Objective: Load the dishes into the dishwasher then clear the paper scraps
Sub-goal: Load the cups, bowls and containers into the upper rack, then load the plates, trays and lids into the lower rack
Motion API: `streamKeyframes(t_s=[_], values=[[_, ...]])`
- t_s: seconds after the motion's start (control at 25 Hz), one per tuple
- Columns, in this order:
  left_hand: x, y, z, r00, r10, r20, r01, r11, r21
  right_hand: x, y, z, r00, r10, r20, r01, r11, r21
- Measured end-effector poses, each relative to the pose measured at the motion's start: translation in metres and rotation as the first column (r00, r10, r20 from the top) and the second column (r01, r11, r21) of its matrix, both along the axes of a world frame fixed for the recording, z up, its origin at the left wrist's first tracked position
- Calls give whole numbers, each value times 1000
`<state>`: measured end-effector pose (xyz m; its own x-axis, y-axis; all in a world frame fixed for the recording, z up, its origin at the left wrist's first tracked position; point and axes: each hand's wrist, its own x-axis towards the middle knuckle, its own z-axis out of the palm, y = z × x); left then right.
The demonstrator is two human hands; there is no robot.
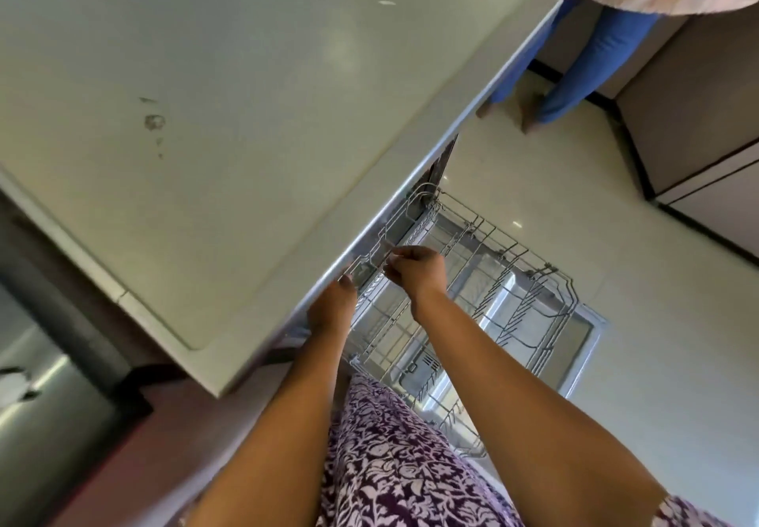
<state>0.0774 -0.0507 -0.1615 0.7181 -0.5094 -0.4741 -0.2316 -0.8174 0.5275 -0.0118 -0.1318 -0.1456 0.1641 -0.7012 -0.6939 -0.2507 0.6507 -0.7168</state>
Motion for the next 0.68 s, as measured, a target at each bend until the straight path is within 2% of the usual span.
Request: streamKeyframes(t_s=[0.08,0.16,0.24,0.36,0.48,0.68], values=[[-16,10,20,997,59,51,-48,980,-191,-24,14,14,1000,2,2,-2,1000,-26],[-34,28,37,998,57,41,-44,965,-258,-46,28,27,999,31,12,-30,996,-80],[-48,47,50,999,35,-10,-36,960,-279,-64,41,41,996,85,12,-82,989,-123],[-65,80,76,1000,-1,7,3,945,-328,-82,60,62,986,169,4,-165,967,-195],[-72,120,99,997,80,11,-70,927,-368,-87,77,87,967,253,16,-240,934,-266],[-58,192,151,947,292,132,-203,865,-459,-58,119,136,894,436,103,-379,858,-346]])
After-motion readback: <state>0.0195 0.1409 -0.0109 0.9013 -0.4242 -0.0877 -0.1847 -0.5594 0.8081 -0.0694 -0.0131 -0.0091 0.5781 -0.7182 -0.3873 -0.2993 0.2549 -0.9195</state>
